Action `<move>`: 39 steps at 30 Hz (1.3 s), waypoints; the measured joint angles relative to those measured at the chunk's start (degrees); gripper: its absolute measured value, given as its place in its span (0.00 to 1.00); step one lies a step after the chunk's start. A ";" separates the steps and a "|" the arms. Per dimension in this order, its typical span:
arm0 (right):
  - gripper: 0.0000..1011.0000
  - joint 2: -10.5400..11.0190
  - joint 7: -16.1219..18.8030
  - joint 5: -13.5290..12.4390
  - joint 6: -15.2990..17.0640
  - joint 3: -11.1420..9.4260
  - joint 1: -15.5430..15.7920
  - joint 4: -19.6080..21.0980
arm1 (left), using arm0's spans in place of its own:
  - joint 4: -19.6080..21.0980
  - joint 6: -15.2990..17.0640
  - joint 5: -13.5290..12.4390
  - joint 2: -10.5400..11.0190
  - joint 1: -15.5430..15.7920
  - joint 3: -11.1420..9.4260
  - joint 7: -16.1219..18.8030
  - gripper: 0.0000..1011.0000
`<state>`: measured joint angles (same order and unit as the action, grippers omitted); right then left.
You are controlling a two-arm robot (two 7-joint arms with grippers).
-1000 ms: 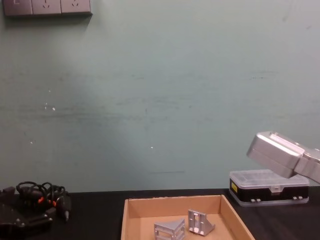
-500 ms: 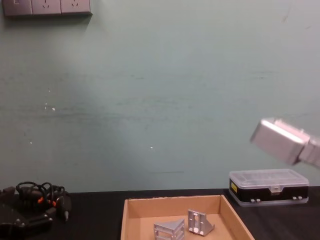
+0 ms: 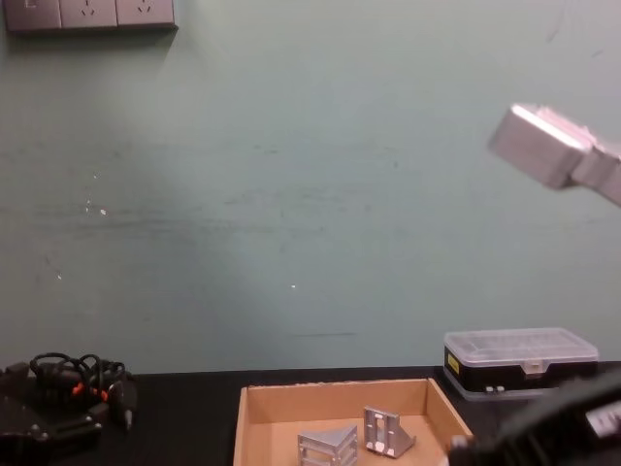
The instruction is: Use one hand to pick up the angle iron from the table and place it into the box.
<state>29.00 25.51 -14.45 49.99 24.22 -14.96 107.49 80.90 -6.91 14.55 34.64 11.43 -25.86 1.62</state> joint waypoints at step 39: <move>0.08 -19.79 -6.03 10.94 -9.12 4.39 -20.85 -37.52 | 0.00 0.00 0.00 0.00 0.00 0.00 0.00 1.00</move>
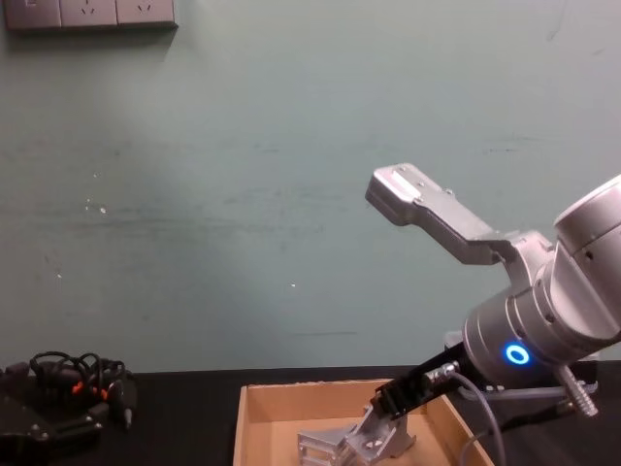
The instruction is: Use one hand to pick up the angle iron from the table and place it into the box.
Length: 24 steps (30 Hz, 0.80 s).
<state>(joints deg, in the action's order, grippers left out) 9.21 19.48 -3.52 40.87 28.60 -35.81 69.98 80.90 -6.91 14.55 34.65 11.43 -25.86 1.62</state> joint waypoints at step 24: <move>0.54 -0.30 0.47 -0.04 -0.37 -0.22 -0.23 -0.86 | 0.00 0.00 0.00 0.00 0.00 0.00 0.00 1.00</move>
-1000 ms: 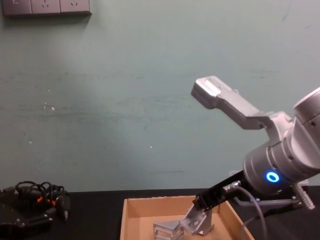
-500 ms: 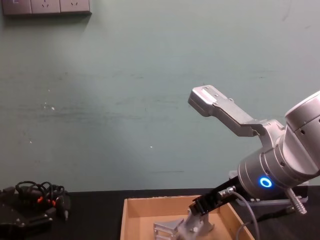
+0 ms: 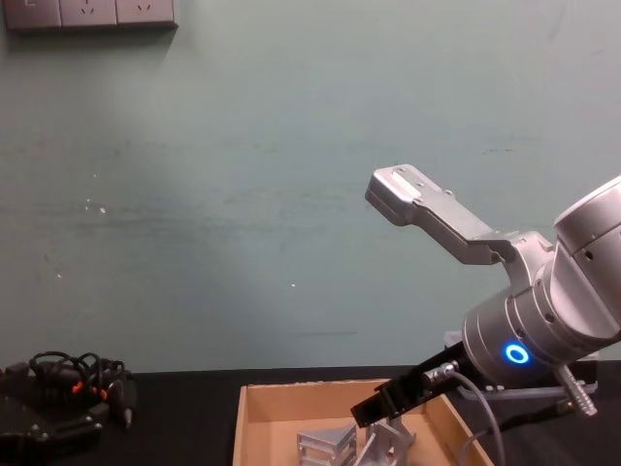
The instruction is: Use one hand to pick up the angle iron from the table and place it into the box.
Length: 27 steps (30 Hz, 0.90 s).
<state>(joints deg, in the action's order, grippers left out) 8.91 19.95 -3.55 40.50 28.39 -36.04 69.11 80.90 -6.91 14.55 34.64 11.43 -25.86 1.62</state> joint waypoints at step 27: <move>0.99 1.11 -0.20 0.92 -2.67 -2.97 4.92 6.19 | 0.00 0.00 0.00 0.00 0.00 0.00 0.00 1.00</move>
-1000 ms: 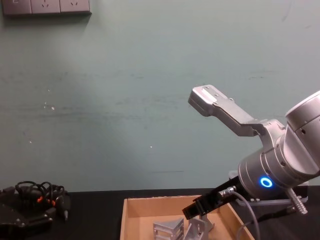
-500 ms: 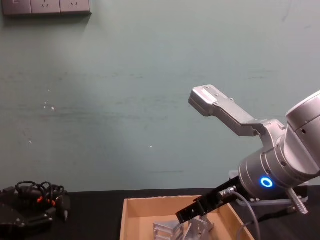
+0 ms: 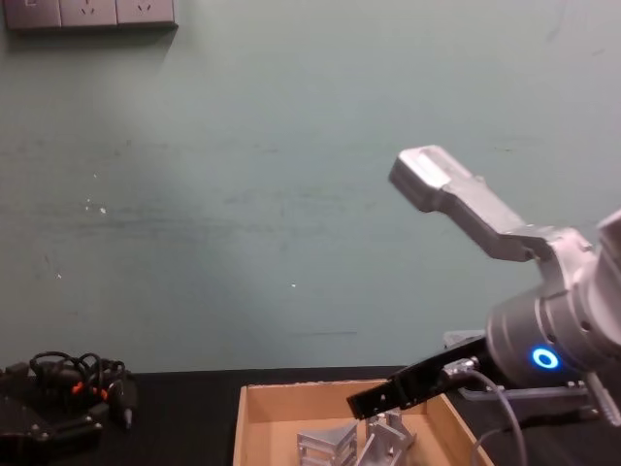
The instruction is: Use one hand to pick up the angle iron from the table and place it into the box.
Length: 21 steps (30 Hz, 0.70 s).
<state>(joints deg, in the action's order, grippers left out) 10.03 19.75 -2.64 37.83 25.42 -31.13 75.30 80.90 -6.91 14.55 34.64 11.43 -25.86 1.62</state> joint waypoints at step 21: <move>0.99 -0.91 -16.49 7.20 -27.96 -6.87 18.01 10.52 | 0.00 0.00 -0.01 0.00 0.00 0.00 0.00 1.00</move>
<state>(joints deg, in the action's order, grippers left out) 9.12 3.25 4.56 9.87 18.55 -13.11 85.82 80.90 -6.90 14.55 34.65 11.43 -25.86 1.62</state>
